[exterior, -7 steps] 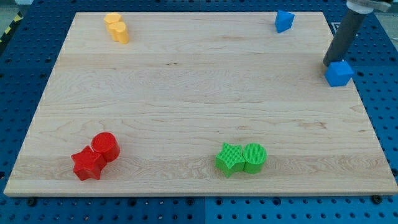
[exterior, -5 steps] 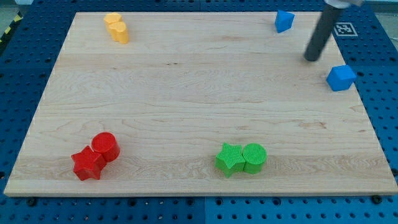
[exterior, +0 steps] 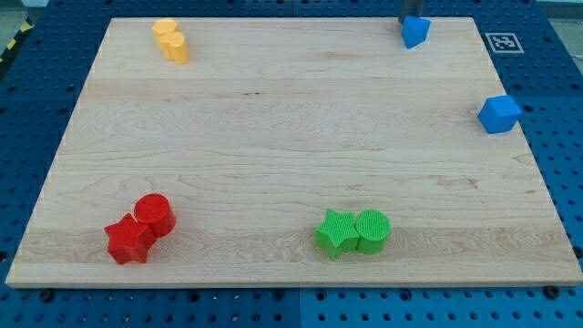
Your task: Push the blue triangle towards the center
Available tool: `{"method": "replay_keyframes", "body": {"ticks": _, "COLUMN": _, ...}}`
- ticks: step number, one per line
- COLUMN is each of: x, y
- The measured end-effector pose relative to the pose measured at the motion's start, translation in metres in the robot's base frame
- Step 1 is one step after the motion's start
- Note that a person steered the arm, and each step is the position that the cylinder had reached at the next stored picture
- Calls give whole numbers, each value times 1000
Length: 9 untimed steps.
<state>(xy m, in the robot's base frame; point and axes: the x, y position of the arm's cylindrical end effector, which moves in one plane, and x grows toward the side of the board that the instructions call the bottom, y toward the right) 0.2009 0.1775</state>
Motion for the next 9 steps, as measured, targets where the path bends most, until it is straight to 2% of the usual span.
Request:
{"method": "replay_keyframes", "body": {"ticks": 1, "x": 1, "y": -18}}
{"method": "replay_keyframes", "body": {"ticks": 4, "x": 15, "y": 28}}
{"method": "replay_keyframes", "body": {"ticks": 6, "x": 52, "y": 28}}
{"method": "replay_keyframes", "body": {"ticks": 7, "x": 51, "y": 28}}
{"method": "replay_keyframes", "body": {"ticks": 9, "x": 51, "y": -1}}
